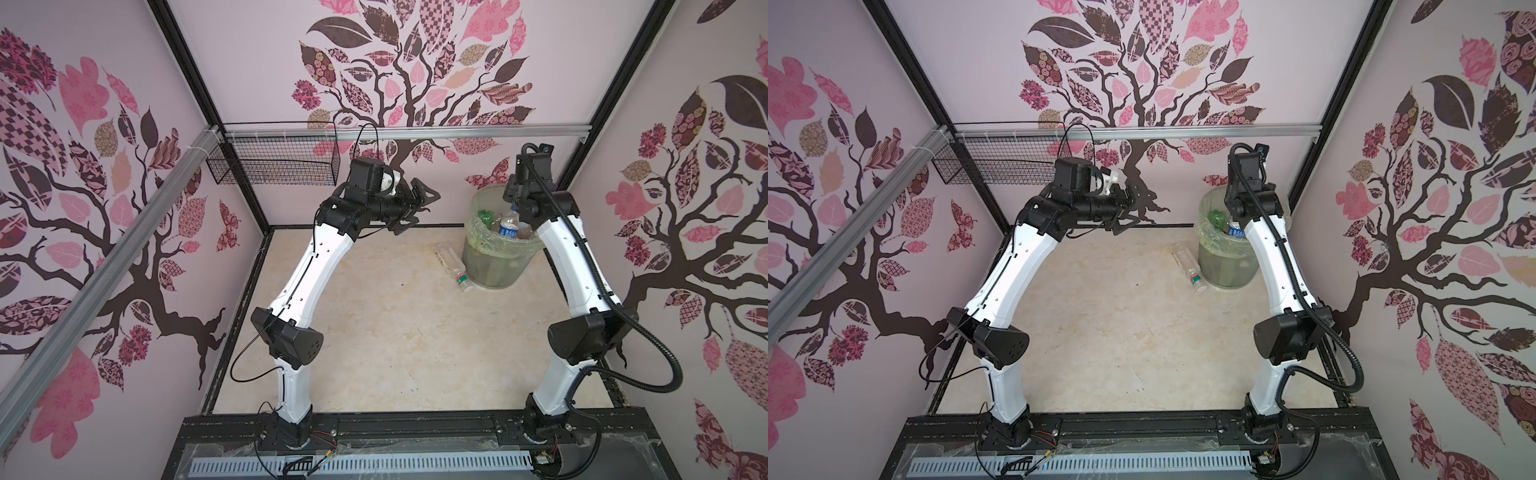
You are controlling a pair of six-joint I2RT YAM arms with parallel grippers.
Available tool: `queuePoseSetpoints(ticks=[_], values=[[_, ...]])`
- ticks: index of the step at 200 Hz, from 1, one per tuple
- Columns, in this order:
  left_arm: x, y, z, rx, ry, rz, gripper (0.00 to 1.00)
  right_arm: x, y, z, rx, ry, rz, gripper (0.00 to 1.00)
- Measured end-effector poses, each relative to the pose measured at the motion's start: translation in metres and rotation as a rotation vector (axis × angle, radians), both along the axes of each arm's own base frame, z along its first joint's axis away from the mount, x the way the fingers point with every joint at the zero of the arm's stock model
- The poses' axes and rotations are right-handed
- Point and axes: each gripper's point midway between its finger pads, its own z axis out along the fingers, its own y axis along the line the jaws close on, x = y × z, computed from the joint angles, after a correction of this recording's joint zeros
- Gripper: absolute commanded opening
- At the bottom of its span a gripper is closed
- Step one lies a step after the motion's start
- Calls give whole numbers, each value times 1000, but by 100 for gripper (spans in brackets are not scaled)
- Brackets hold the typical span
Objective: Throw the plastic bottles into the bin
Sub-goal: 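Open right gripper above the bin to drop the Pepsi bottle, then lower right gripper beside the bin toward the clear green-labelled bottle while left gripper moves down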
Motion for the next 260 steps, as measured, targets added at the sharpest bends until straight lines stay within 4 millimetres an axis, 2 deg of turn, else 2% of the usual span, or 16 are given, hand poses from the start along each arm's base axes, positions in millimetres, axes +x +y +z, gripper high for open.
queuePoseSetpoints(ticks=[5, 61, 80, 102, 121, 139, 163, 175, 194, 210, 228, 260], values=[[0, 0, 0, 0, 0, 0, 98, -1, -1, 1, 8, -4, -4, 99], [1, 0, -11, 17, 27, 6, 98, -14, 4, 52, 83, -133, 26, 100], [3, 1, -24, 39, 59, 17, 98, -16, 10, 63, 120, -164, 55, 100], [4, 3, -48, 73, 126, 35, 98, -18, 22, 69, 162, -178, 98, 99], [4, 6, -73, 110, 194, 57, 98, -19, 43, 67, 172, -166, 151, 100], [4, 13, -94, 143, 252, 87, 98, -21, 83, 60, 179, -139, 242, 100], [0, 33, -118, 180, 335, 144, 98, -30, 143, 29, 186, -51, 379, 100], [-1, 47, -127, 191, 376, 178, 98, -36, 172, 4, 179, 13, 441, 99], [-2, 73, -138, 196, 427, 239, 98, -44, 202, -38, 165, 112, 505, 100], [-6, 94, -149, 207, 476, 285, 98, -50, 214, -75, 150, 202, 533, 99], [-7, 113, -158, 216, 509, 325, 98, -55, 216, -112, 139, 286, 537, 99], [-13, 121, -178, 232, 567, 344, 98, -65, 211, -165, 114, 400, 527, 100]])
